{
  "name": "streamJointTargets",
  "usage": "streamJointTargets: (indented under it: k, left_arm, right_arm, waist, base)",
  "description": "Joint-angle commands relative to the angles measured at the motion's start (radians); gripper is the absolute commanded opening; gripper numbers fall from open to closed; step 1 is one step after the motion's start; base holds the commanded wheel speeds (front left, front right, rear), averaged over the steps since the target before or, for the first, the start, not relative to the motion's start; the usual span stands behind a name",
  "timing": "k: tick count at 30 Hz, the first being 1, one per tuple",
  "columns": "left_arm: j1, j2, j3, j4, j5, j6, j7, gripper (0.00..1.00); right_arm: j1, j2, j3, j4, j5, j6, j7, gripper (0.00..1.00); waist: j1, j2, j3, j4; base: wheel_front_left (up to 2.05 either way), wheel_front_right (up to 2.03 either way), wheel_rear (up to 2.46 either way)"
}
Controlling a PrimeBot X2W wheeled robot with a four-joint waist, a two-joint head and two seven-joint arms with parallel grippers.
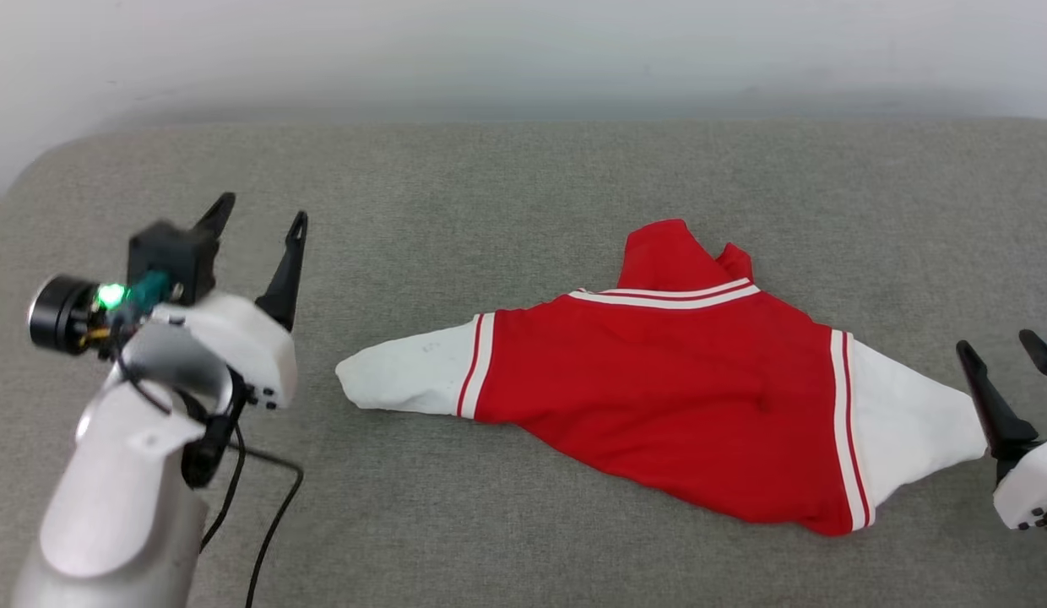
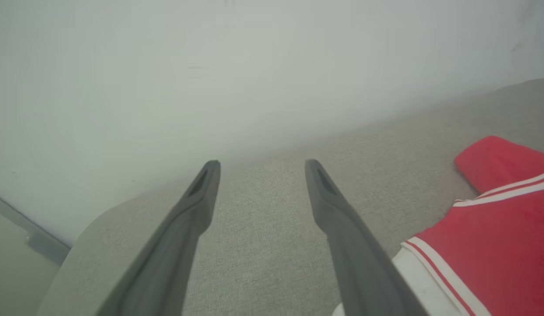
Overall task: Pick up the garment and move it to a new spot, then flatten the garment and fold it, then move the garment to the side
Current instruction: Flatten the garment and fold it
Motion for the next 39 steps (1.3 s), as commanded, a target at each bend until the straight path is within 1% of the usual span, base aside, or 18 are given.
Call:
streamJointTargets:
  k: [1, 5, 8, 10, 15, 18, 21, 26, 31, 32, 33, 34, 36, 39]
  left_arm:
    - [-0.034, 0.016, -0.022, 0.015, -0.021, -0.009, 0.057, 1.0]
    - [-0.107, 0.064, -0.093, 0.042, -0.09, -0.021, 0.222, 1.0]
    - [-0.146, 0.108, -0.186, 0.058, -0.168, -0.022, 0.365, 1.0]
    - [-0.172, 0.148, -0.244, 0.064, -0.216, -0.021, 0.451, 1.0]
    - [-0.218, 0.208, -0.37, 0.081, -0.328, -0.022, 0.606, 1.0]
    - [-0.243, 0.229, -0.425, 0.102, -0.379, -0.022, 0.663, 1.0]
    - [-0.26, 0.247, -0.477, 0.133, -0.411, -0.022, 0.694, 1.0]
    - [-0.274, 0.251, -0.56, 0.189, -0.464, -0.022, 0.734, 1.0]
    - [-0.248, 0.258, -0.68, 0.231, -0.526, -0.023, 0.786, 1.0]
    - [-0.246, 0.26, -0.7, 0.231, -0.535, -0.026, 0.791, 0.7]
    - [-0.245, 0.262, -0.72, 0.231, -0.546, -0.026, 0.793, 0.14]
    - [-0.243, 0.264, -0.735, 0.231, -0.559, -0.026, 0.792, 0.0]
    - [-0.245, 0.271, -0.755, 0.235, -0.579, -0.026, 0.772, 0.0]
    - [-0.267, 0.284, -0.755, 0.229, -0.58, -0.022, 0.696, 0.0]
  right_arm:
    - [0.027, 0.022, -0.032, -0.039, -0.033, -0.001, 0.018, 1.0]
    - [0.082, 0.071, -0.113, -0.152, -0.108, -0.001, 0.082, 1.0]
    - [0.118, 0.107, -0.163, -0.234, -0.152, -0.001, 0.133, 1.0]
    - [0.137, 0.129, -0.19, -0.283, -0.178, -0.001, 0.164, 1.0]
    - [0.17, 0.172, -0.236, -0.377, -0.216, -0.001, 0.224, 1.0]
    - [0.174, 0.191, -0.25, -0.416, -0.231, -0.001, 0.247, 1.0]
    - [0.176, 0.202, -0.257, -0.44, -0.238, -0.001, 0.264, 1.0]
    - [0.17, 0.214, -0.259, -0.46, -0.243, -0.001, 0.278, 1.0]
    - [0.163, 0.219, -0.259, -0.467, -0.247, -0.001, 0.284, 1.0]
    - [0.162, 0.219, -0.26, -0.468, -0.248, -0.001, 0.286, 1.0]
    - [0.162, 0.218, -0.262, -0.467, -0.248, -0.001, 0.286, 1.0]
    - [0.163, 0.218, -0.263, -0.465, -0.249, -0.001, 0.287, 1.0]
    - [0.169, 0.219, -0.265, -0.463, -0.249, -0.001, 0.289, 1.0]
    - [0.179, 0.221, -0.265, -0.46, -0.25, -0.001, 0.286, 1.0]
  waist:
    - [0.0, 0.0, 0.006, -0.008]
    - [0.0, 0.0, 0.02, -0.021]
    - [0.0, 0.0, 0.031, -0.03]
    - [0.0, 0.0, 0.04, -0.036]
    - [0.0, 0.0, 0.068, -0.048]
    - [0.0, 0.0, 0.086, -0.056]
    - [0.0, 0.0, 0.105, -0.065]
    - [0.0, 0.0, 0.131, -0.078]
    - [0.0, 0.0, 0.142, -0.086]
    - [0.0, 0.0, 0.141, -0.087]
    - [0.0, 0.0, 0.139, -0.087]
    - [0.0, 0.0, 0.135, -0.086]
    - [0.0, 0.0, 0.125, -0.083]
    - [0.0, 0.0, 0.103, -0.073]
  base:
    - [0.0, 0.0, 0.0]
    - [0.0, 0.0, 0.0]
    - [0.0, 0.0, 0.0]
    - [0.0, 0.0, 0.0]
    - [0.0, 0.0, 0.0]
    - [0.0, 0.0, 0.0]
    - [0.0, 0.0, 0.0]
    - [0.0, 0.0, 0.0]
    - [0.0, 0.0, 0.0]
    - [0.0, 0.0, 0.0]
    - [0.0, 0.0, 0.0]
    - [0.0, 0.0, 0.0]
    - [0.0, 0.0, 0.0]
    - [0.0, 0.0, 0.0]
